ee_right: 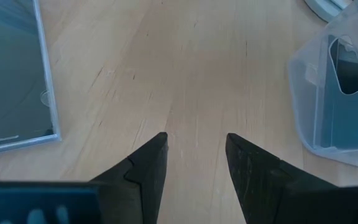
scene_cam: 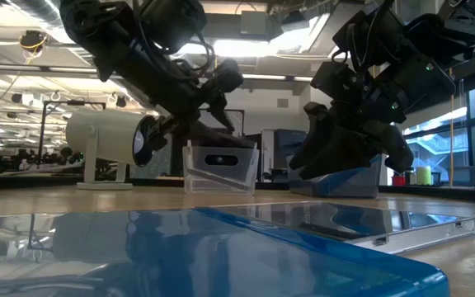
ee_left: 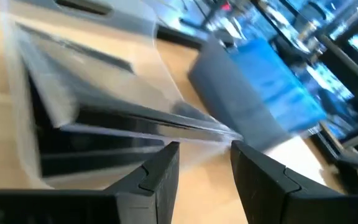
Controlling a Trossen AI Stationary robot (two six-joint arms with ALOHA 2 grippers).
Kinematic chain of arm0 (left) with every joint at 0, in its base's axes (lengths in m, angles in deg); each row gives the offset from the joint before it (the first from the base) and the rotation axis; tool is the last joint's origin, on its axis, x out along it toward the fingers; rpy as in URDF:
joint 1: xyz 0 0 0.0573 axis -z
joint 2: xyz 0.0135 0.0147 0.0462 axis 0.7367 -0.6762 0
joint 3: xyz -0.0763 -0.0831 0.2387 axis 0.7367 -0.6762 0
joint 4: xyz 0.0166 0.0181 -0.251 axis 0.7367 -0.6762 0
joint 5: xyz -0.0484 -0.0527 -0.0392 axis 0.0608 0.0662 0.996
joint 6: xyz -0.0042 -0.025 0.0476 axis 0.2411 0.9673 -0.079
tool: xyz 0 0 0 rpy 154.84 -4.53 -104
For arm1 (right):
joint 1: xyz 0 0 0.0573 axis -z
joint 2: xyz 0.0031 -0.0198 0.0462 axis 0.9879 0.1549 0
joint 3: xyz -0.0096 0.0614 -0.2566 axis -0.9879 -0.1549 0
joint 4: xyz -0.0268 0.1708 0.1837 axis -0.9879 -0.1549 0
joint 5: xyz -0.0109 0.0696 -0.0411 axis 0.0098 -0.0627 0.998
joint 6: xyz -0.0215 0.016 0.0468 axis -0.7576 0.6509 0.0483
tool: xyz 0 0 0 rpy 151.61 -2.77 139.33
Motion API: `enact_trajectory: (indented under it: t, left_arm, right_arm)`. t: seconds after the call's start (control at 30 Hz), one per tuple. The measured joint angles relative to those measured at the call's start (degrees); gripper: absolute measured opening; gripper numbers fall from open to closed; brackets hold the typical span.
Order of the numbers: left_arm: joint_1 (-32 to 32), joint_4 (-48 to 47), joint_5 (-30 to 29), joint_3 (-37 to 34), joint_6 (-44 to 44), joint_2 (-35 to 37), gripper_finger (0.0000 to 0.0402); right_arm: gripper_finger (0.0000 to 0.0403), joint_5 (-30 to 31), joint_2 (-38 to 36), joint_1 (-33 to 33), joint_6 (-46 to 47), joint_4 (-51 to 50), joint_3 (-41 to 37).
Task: Pick & place jewel cases by type
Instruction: Put the left black cd case into the white bin, then put the black cd case into the white bin
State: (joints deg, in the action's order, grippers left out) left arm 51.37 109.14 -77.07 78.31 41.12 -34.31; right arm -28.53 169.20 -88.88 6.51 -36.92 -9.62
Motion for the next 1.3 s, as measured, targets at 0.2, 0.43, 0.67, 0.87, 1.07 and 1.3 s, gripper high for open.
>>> enact_trajectory:
  t: [0.2,0.43,0.67,0.87,1.07,1.3]
  left_arm:
    - [-0.04,-5.94,0.9,0.0,1.02,1.64,0.0141]
    - [1.27,-9.17,-3.7,0.0,0.07,4.54,0.0141]
    - [6.57,-6.32,-0.07,0.0,-7.05,7.5,0.0141]
    - [18.34,-1.38,-0.01,0.09,-13.13,7.17,0.0141]
    - [28.81,4.6,-4.68,0.09,-13.17,2.45,0.0141]
    - [32.72,6.68,-11.04,0.09,-12.77,-5.14,0.0141]
  right_arm:
    - [0.0168,0.0,0.0,0.0,0.02,0.0,0.0]
    - [0.0168,0.0,0.0,0.0,0.02,0.0,0.0]
    - [0.0168,-0.01,0.0,0.0,0.02,-0.02,0.0]
    - [0.0168,-0.02,0.0,0.0,0.02,-0.04,0.0]
    - [0.0168,-0.02,0.0,0.0,0.38,-0.02,0.0]
    - [0.0168,-3.09,0.0,0.01,3.02,0.62,0.0]
